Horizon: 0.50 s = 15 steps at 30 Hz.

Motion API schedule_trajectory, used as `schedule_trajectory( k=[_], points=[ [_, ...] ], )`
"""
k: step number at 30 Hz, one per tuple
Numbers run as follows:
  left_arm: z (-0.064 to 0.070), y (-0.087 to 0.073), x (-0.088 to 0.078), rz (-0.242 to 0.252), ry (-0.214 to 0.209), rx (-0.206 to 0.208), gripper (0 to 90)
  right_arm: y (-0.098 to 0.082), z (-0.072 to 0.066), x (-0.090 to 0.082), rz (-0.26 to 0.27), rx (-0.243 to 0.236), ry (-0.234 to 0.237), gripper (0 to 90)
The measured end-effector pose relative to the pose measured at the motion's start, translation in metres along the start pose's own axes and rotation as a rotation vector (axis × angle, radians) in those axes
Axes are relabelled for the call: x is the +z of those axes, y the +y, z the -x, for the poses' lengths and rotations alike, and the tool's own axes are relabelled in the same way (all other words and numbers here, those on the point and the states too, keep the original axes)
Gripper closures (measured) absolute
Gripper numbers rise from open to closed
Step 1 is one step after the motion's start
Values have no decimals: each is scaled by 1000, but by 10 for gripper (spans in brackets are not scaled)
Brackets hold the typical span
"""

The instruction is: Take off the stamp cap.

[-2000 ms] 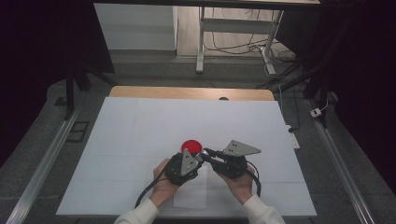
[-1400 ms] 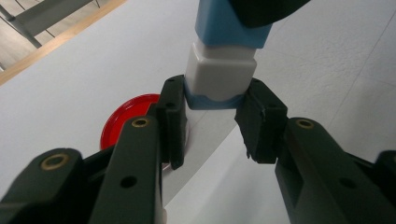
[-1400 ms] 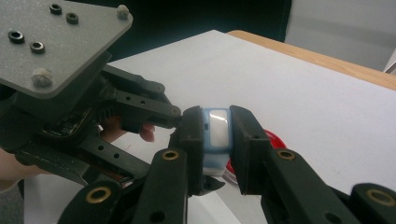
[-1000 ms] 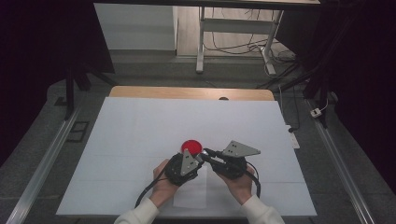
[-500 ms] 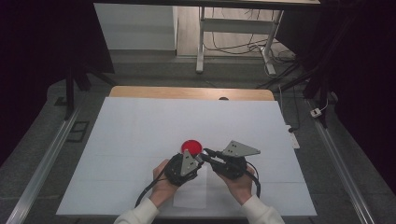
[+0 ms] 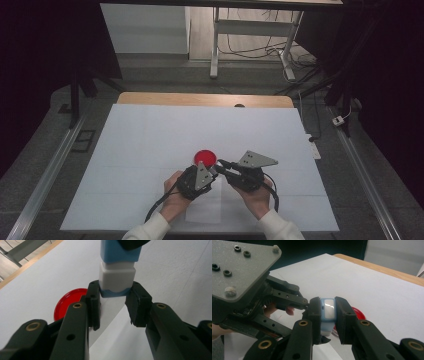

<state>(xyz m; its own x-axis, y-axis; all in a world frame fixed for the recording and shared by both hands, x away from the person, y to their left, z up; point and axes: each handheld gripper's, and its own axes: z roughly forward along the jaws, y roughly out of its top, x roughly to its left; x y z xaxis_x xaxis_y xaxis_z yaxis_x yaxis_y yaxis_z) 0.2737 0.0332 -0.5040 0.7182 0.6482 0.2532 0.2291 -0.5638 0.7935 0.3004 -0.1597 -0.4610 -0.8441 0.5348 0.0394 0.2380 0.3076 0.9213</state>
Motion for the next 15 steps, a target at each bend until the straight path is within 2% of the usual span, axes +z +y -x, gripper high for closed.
schedule_trajectory(
  k=[3,8,15],
  points=[
    [0,0,0,-7,16,19,650,0,0,0,0,1,1,748],
    [1,0,0,-11,19,32,651,-1,0,0,-2,5,2,748],
    [-1,0,0,-4,-12,-19,650,-1,0,0,3,10,2,748]
  ],
)
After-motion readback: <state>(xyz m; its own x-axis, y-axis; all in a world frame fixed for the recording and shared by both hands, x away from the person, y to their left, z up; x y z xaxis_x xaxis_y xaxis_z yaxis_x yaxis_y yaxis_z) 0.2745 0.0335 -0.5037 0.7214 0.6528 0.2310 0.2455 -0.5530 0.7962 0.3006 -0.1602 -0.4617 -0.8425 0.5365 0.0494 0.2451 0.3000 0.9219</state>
